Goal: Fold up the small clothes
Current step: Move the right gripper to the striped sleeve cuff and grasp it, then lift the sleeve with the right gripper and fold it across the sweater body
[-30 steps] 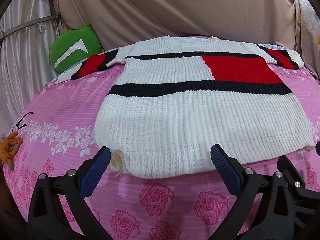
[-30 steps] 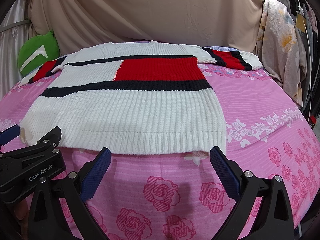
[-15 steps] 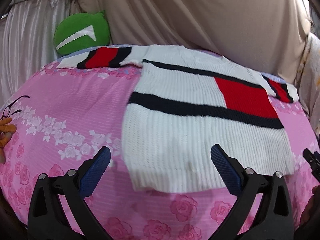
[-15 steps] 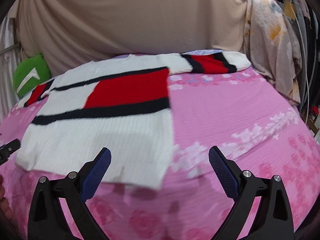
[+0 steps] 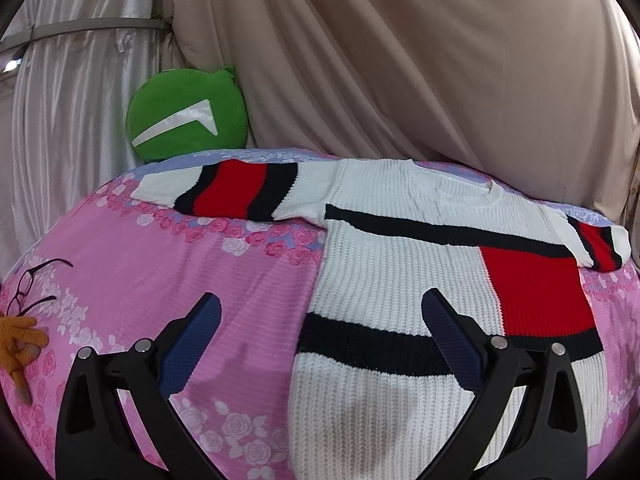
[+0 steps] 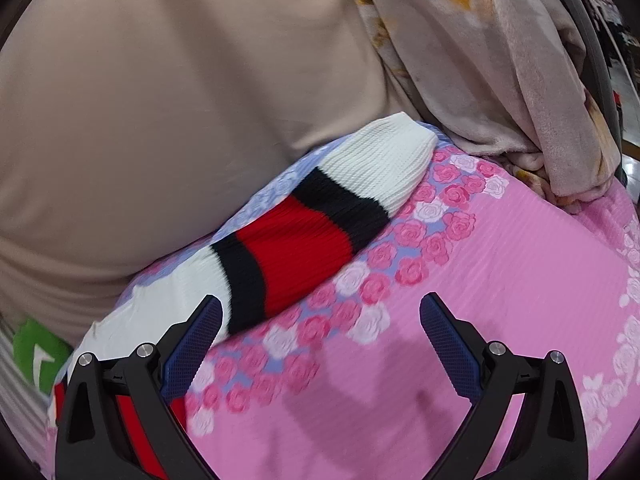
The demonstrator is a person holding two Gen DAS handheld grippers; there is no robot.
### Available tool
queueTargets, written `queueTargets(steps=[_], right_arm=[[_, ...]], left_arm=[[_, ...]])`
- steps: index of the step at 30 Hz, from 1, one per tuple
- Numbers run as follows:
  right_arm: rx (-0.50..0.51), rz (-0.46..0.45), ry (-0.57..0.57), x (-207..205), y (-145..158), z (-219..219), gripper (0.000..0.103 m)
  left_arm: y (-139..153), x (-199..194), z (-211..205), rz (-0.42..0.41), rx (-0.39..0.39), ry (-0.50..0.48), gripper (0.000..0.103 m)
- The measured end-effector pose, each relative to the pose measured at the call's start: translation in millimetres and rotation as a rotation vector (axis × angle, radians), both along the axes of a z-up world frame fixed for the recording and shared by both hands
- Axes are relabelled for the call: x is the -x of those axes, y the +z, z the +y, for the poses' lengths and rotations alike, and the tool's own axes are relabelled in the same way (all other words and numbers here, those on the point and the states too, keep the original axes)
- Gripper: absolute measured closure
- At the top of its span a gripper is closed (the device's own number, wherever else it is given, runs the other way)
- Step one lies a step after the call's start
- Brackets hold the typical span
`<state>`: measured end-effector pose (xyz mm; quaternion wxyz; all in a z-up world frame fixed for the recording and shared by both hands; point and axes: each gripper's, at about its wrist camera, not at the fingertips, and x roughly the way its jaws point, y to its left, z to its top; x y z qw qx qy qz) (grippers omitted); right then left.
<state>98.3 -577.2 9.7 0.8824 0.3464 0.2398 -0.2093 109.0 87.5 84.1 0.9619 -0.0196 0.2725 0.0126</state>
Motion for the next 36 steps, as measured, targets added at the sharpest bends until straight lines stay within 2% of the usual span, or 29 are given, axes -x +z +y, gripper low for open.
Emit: queueTargets(steps=[3,9,10,12,14,15,17,18,20,22,25,27,28,30,31,32,34,36], right_arm=[[-0.072,0.000,-0.056,-33.2,-17.4,-32.5,0.005],[-0.171,-0.005,-0.148,-69.5,-41.9,-75.0,0.005],[-0.161,-0.001,-0.162,-73.6,-41.9,-78.0,0.010],[-0.156,0.007,-0.154,-83.6,-41.7,-82.7,0.032],[-0.189,0.008,-0.154,-92.8,-38.7,-85.6,0.081],[-0.202,-0.022,-0.145,-97.4,-31.3,-81.8,0.094],[-0.148,-0.125,-0.074,-107.4,0.4,-56.3,0.093],[-0.071,-0.154,0.000,-117.7,24.4,-31.2,0.093],[0.097,-0.192,0.190,-142.1,69.4,37.5,0.093],[0.204,-0.241,0.424,-163.2,99.0,121.9,0.093],[0.245,-0.218,0.744,-189.4,98.0,245.5,0.091],[0.292,-0.167,0.878,-193.9,79.3,310.9,0.083],[0.346,-0.142,0.922,-190.9,70.3,335.9,0.080],[0.430,-0.136,0.927,-179.0,57.8,355.1,0.076],[0.434,-0.146,0.920,-174.0,53.9,352.3,0.066],[0.417,-0.154,0.908,-169.5,50.7,343.3,0.054],[0.368,-0.148,0.840,-171.3,39.6,317.1,0.043],[0.294,-0.112,0.758,-170.9,26.7,278.6,0.041]], left_arm=[[-7.7,-16.8,-14.1,0.017,-0.031,-0.036,0.005],[-24.7,-53.1,-25.0,0.068,-0.079,-0.066,0.005],[-26.9,-57.9,-26.2,0.073,-0.087,-0.068,0.005],[-29.7,-66.7,-28.1,0.072,-0.102,-0.070,0.005],[-29.9,-74.4,-30.5,0.063,-0.115,-0.070,0.005],[-29.4,-78.8,-32.2,0.057,-0.122,-0.067,0.005],[-27.8,-86.2,-34.7,0.049,-0.132,-0.057,0.005],[-26.2,-90.8,-36.4,0.043,-0.133,-0.053,0.005],[-23.6,-98.9,-39.2,0.039,-0.130,-0.044,0.005],[-20.6,-109.6,-42.5,0.044,-0.105,-0.041,0.005],[-20.6,-127.3,-48.9,0.087,-0.038,-0.056,0.005],[-23.2,-138.5,-52.6,0.125,0.020,-0.073,0.005],[-24.9,-143.6,-54.0,0.141,0.041,-0.077,0.005],[-28.7,-152.8,-55.3,0.173,0.072,-0.082,0.005],[-30.4,-157.2,-55.3,0.185,0.090,-0.094,0.005],[-32.1,-160.8,-55.3,0.194,0.101,-0.103,0.005],[-35.9,-169.7,-56.0,0.211,0.121,-0.109,0.005],[-41.2,-179.0,-57.0,0.232,0.152,-0.111,0.005]])
